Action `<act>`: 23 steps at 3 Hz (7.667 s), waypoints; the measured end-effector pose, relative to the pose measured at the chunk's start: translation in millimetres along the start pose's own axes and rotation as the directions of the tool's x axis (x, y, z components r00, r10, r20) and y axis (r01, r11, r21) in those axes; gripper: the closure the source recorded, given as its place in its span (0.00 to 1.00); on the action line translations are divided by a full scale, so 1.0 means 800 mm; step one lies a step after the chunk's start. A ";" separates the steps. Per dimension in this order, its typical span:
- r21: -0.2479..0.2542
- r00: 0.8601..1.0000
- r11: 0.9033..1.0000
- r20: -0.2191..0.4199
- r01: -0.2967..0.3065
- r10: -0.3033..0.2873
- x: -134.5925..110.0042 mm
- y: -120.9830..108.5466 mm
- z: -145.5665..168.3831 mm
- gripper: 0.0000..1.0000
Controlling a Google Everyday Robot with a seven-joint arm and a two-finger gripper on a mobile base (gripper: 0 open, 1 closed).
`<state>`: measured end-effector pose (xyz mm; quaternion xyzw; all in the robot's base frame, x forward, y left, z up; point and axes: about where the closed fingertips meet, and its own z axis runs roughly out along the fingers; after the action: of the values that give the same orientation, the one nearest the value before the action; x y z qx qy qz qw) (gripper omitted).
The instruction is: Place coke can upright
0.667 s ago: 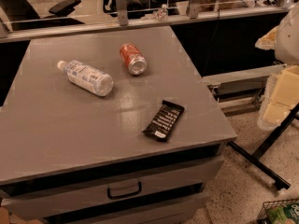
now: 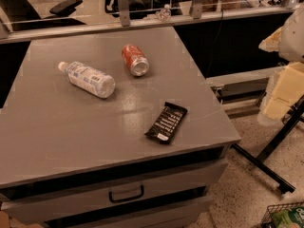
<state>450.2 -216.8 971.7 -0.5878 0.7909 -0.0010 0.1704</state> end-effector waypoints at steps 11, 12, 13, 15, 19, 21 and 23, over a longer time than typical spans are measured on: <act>-0.173 0.511 0.618 0.417 -0.767 0.751 -0.233 -0.222 0.153 0.00; -0.161 0.553 0.637 0.370 -0.753 0.747 -0.261 -0.244 0.164 0.00; -0.144 0.602 0.662 0.309 -0.736 0.737 -0.287 -0.254 0.176 0.00; -0.093 0.689 0.703 0.150 -0.705 0.710 -0.322 -0.245 0.221 0.00; -0.025 0.714 0.713 -0.040 -0.701 0.699 -0.350 -0.243 0.289 0.00; -0.066 0.724 0.721 -0.079 -0.690 0.685 -0.353 -0.238 0.304 0.37; -0.106 0.761 0.755 -0.029 -0.648 0.649 -0.362 -0.240 0.277 0.82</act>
Offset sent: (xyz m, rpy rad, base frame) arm 0.1624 -0.0221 0.0106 0.5684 -0.0045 -0.4906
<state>761.3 37.6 879.7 -0.2862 0.9434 0.1039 0.1316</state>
